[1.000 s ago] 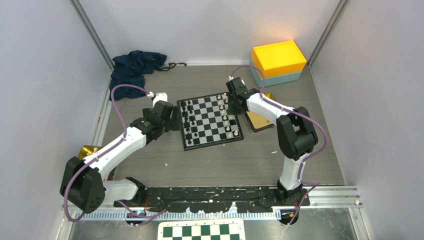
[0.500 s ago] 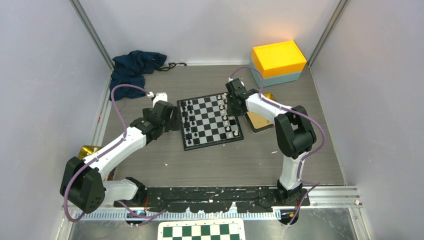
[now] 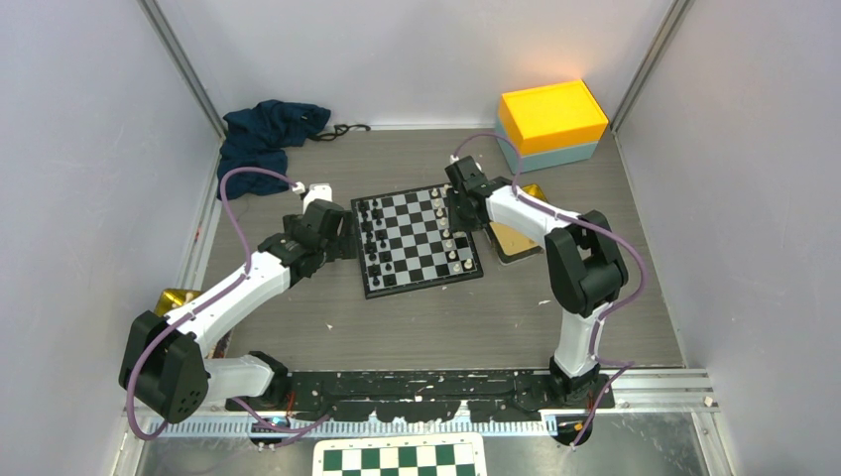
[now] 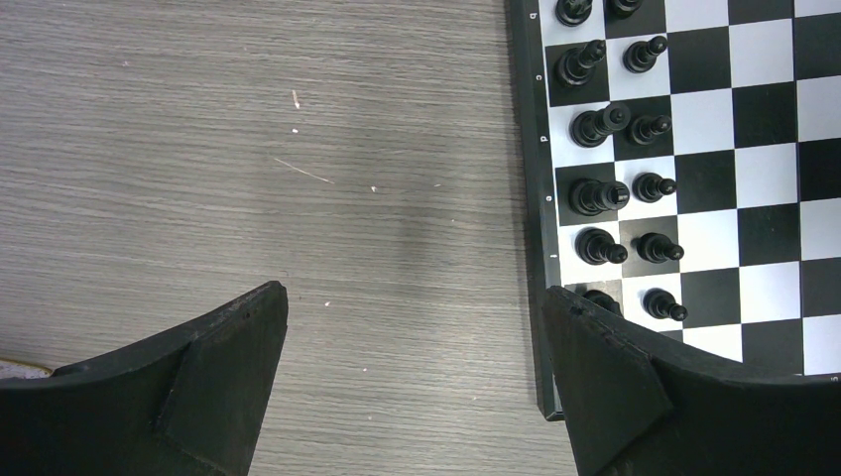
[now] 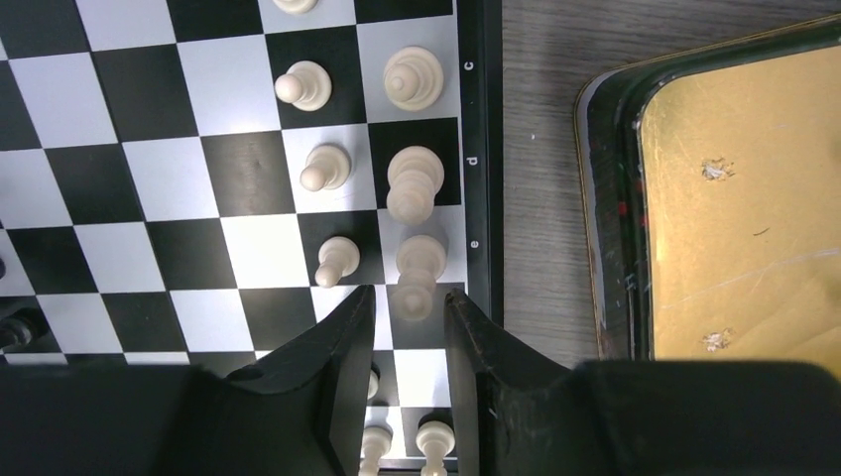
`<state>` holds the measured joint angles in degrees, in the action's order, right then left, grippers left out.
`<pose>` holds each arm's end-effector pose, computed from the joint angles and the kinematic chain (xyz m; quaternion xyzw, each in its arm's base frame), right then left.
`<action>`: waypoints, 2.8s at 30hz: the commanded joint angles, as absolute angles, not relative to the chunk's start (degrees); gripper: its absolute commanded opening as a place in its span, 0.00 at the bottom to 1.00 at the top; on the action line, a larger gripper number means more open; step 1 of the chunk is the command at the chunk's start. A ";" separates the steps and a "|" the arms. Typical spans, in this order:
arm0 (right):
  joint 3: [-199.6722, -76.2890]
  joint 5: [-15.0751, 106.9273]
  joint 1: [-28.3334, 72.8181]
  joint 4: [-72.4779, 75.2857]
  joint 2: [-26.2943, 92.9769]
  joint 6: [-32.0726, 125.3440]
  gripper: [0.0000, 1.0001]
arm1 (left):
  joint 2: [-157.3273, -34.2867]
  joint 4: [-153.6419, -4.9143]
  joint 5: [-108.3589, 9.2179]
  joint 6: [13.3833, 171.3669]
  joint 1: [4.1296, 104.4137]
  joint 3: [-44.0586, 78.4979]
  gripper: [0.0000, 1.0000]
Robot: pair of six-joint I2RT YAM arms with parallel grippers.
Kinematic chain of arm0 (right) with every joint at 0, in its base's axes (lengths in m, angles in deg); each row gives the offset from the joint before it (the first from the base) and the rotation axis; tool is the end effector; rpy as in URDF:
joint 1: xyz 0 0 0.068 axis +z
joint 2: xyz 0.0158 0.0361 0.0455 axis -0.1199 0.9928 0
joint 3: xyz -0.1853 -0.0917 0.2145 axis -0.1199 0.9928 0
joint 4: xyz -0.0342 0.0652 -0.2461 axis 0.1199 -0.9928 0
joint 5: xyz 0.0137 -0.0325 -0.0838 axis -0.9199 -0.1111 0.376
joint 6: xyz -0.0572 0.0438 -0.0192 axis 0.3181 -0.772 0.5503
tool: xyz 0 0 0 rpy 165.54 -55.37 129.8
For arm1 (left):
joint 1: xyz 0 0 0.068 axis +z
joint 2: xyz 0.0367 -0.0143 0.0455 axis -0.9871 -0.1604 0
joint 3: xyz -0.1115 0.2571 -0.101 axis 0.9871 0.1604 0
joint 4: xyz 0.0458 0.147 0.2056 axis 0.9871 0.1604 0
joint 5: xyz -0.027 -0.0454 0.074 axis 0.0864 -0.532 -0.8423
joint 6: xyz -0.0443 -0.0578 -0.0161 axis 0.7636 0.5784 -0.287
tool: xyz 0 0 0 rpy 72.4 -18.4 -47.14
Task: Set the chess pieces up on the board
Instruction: Place the chess piece on the chessboard, then pick up the chess piece from the storage box.
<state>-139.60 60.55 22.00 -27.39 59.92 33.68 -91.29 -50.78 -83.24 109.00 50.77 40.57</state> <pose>0.3660 0.1933 0.2023 -0.0608 0.9619 0.0535 0.2612 0.2358 -0.1051 0.2551 -0.0637 0.9132 0.0114 0.4023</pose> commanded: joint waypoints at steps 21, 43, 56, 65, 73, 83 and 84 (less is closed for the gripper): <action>-139.33 75.18 18.56 -30.14 43.70 31.91 0.48 | -89.51 -52.35 -82.81 109.36 50.36 40.52 1.00; -137.04 73.70 5.51 -23.57 53.23 29.74 0.53 | -89.48 -51.68 -83.07 109.24 50.24 39.91 1.00; -139.96 72.48 3.34 -22.77 58.10 29.88 0.52 | -90.27 -51.66 -83.58 108.59 50.20 39.29 1.00; -141.05 71.94 2.59 -22.38 60.51 29.80 0.49 | -90.70 -51.62 -83.82 108.44 50.19 39.37 1.00; -141.86 71.26 2.08 -22.35 61.95 29.72 0.40 | -90.97 -51.68 -83.80 108.45 50.19 39.54 1.00; -142.00 71.23 1.68 -22.27 62.56 29.69 0.26 | -91.06 -51.52 -83.87 108.40 50.20 39.55 1.00; -142.01 71.23 1.62 -22.19 62.52 29.70 0.25 | -91.06 -51.53 -83.90 108.43 50.19 39.55 1.00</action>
